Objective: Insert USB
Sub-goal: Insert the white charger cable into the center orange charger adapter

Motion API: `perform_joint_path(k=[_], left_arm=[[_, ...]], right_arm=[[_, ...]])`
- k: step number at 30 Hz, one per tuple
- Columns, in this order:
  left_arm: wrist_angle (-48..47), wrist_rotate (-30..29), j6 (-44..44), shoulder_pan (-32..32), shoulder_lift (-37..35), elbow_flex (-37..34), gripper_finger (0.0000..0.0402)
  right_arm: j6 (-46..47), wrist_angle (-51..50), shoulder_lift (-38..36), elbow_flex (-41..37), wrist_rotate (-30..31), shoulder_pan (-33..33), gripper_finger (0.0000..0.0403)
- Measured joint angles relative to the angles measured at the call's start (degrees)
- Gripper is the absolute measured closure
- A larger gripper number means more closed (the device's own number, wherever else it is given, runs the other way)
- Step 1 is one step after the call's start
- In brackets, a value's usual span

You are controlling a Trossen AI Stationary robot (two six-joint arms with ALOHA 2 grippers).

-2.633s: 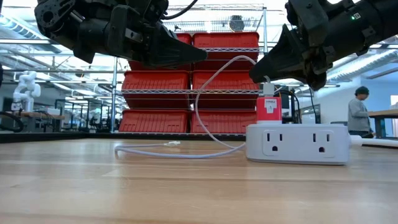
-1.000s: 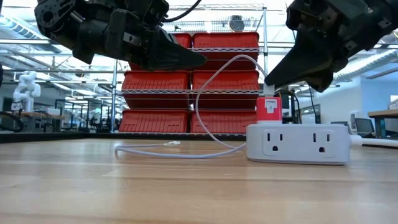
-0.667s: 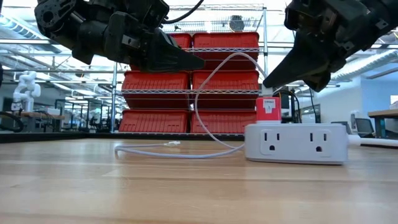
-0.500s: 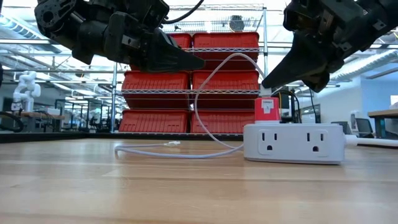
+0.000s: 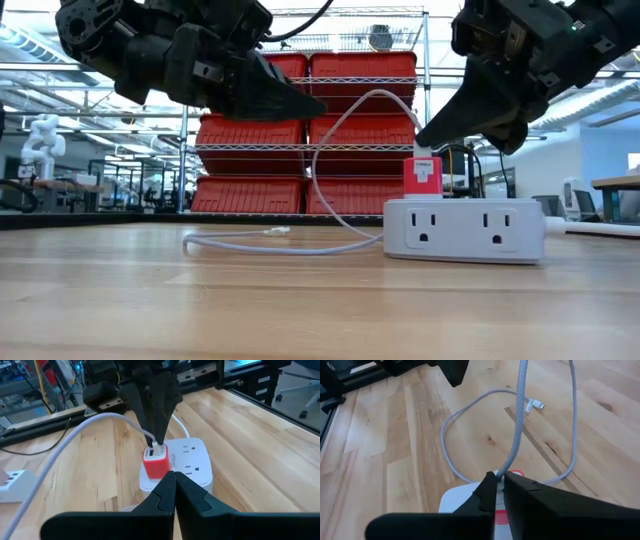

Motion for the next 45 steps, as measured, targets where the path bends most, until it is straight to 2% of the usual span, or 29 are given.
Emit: perform_joint_path(k=[16, 20, 24, 29, 34, 37, 39, 45], left_arm=[[-1.26, -0.55, -1.22, 0.00, 0.00, 0.00, 0.0391], [-1.74, -2.52, -1.22, 0.03, 0.00, 0.00, 0.0392], [-3.36, -4.84, -1.30, 1.13, 0.00, -0.02, 0.0392], [-3.46, -4.98, -1.31, 3.04, 0.00, -0.04, 0.0392], [2.52, -2.96, -1.01, 3.41, -0.10, -0.04, 0.0392], [4.80, 2.07, 0.51, 3.37, -1.34, -0.04, 0.0392], [5.68, 3.21, 1.44, 3.32, -2.76, -0.02, 0.0392], [4.29, -1.12, 4.27, 4.97, -3.72, 0.00, 0.0384]], right_arm=[[1.20, 0.11, 2.34, 0.09, -2.31, -1.09, 0.0399], [1.90, 0.09, 2.34, 0.09, -3.83, -1.05, 0.0398], [4.39, -0.64, 2.34, 0.46, -5.03, -0.30, 0.0376], [5.43, -3.63, 2.38, 2.81, -8.17, 1.21, 0.0328], [6.01, -11.00, 1.85, 6.40, -8.51, 2.56, 0.0293], [6.01, -15.63, 1.41, 8.56, -8.34, 3.19, 0.0281], [6.01, -17.98, 1.36, 9.65, -8.19, 3.49, 0.0277], [6.54, -18.46, 1.33, 9.86, -7.74, 3.54, 0.0276]])
